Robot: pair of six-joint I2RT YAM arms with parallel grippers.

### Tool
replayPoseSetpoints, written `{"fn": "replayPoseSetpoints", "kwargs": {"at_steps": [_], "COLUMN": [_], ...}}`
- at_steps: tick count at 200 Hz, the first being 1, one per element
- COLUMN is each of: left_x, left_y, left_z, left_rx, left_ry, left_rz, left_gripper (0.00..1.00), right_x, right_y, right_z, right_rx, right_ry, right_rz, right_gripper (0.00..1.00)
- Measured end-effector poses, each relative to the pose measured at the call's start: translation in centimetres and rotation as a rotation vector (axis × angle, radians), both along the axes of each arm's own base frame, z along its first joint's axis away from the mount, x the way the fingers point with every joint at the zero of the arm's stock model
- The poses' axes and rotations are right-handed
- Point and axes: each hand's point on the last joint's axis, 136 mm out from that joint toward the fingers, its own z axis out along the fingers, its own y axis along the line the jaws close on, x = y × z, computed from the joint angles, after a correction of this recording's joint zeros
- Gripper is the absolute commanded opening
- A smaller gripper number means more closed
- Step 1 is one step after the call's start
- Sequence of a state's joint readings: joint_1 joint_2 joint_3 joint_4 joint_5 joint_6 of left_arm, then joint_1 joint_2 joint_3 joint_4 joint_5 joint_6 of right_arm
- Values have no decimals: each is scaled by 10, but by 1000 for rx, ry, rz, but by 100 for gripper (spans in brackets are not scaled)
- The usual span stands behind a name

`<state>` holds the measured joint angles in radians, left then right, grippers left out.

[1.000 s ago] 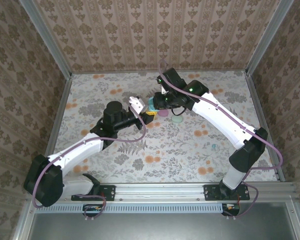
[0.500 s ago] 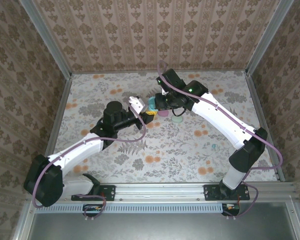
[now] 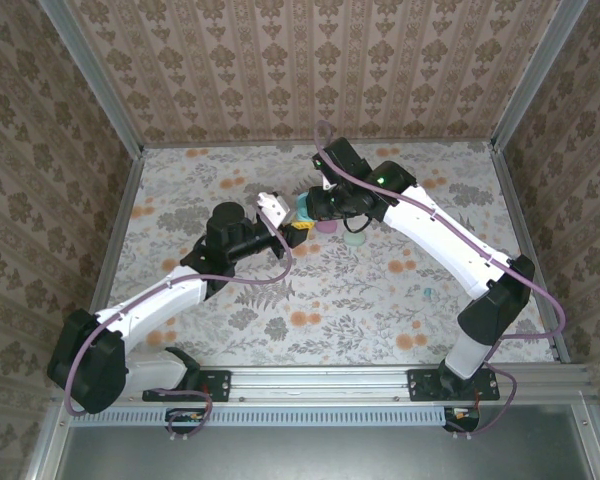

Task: Insert the wireless bluetooth earbuds into the charging case

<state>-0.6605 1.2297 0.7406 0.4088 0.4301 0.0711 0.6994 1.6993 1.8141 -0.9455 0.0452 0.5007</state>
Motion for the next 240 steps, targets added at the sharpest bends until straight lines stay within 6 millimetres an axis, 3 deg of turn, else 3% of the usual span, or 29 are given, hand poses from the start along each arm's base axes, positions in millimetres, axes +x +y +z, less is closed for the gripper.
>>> {"fn": "replayPoseSetpoints", "kwargs": {"at_steps": [125,240], "left_x": [0,0], "left_y": [0,0], "left_z": [1,2], "left_rx": [-7,-15], "left_ry": [2,12], "left_rz": [2,3], "left_gripper": [28,28], "right_x": [-1,2], "right_y": [9,7], "right_z": [7,6], "right_rx": [102,83], "right_ry": [9,-11], "right_rz": [22,29], "right_gripper": [32,23]}}
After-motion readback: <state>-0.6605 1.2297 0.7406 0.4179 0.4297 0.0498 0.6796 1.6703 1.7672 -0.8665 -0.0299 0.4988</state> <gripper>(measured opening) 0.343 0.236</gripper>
